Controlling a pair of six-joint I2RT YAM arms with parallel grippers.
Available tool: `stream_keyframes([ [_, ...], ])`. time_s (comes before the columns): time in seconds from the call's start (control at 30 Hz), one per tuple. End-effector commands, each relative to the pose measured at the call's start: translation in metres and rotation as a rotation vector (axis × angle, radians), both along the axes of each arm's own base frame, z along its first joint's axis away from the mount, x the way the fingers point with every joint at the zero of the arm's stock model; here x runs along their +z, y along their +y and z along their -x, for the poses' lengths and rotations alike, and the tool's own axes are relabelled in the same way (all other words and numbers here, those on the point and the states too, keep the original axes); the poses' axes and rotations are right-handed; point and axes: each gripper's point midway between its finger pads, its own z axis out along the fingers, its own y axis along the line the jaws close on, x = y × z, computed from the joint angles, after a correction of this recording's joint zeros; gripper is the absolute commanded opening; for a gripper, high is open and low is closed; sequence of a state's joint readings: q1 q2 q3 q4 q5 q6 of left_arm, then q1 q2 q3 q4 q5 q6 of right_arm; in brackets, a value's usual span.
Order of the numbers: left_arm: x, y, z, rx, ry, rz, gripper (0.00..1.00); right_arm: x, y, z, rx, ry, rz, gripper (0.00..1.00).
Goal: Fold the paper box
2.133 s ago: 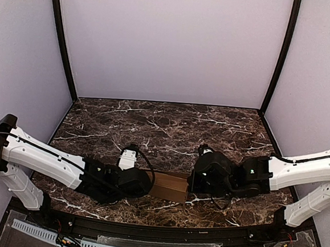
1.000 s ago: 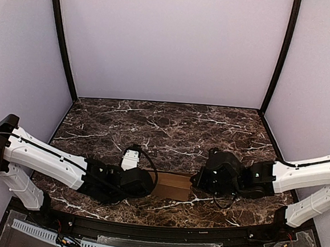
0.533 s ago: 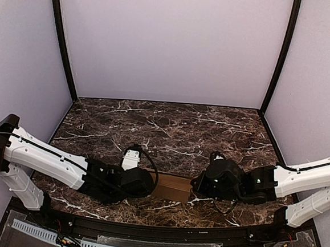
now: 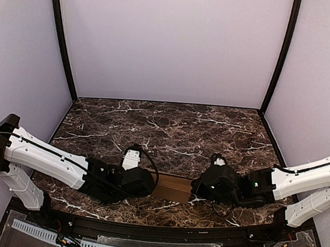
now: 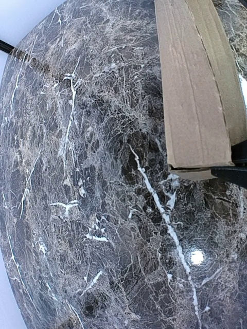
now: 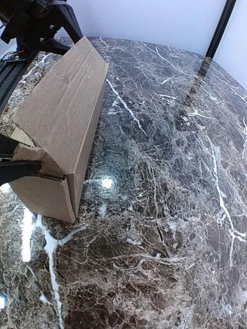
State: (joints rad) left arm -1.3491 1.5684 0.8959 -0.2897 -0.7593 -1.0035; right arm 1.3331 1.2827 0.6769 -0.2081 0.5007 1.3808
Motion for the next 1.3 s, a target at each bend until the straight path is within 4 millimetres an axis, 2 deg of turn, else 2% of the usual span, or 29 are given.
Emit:
stream_keyframes([
  [0.0,-0.065,0.051,0.031,-0.032,0.219,-0.276,0.0,-0.06,-0.075,0.024,-0.005,0.117,0.359,0.0],
  [0.23,-0.066,0.051,0.031,-0.029,0.22,-0.277,0.0,-0.062,-0.087,0.027,-0.015,0.122,0.384,0.0],
  [0.5,-0.067,0.051,0.031,-0.03,0.219,-0.279,0.0,-0.065,-0.091,0.03,-0.014,0.125,0.404,0.0],
  [0.97,-0.067,0.048,0.031,-0.041,0.221,-0.284,0.0,-0.051,-0.048,0.028,0.052,0.083,0.41,0.0],
  [1.27,-0.066,0.047,0.031,-0.05,0.216,-0.271,0.0,-0.027,-0.019,0.031,0.116,0.045,0.345,0.0],
])
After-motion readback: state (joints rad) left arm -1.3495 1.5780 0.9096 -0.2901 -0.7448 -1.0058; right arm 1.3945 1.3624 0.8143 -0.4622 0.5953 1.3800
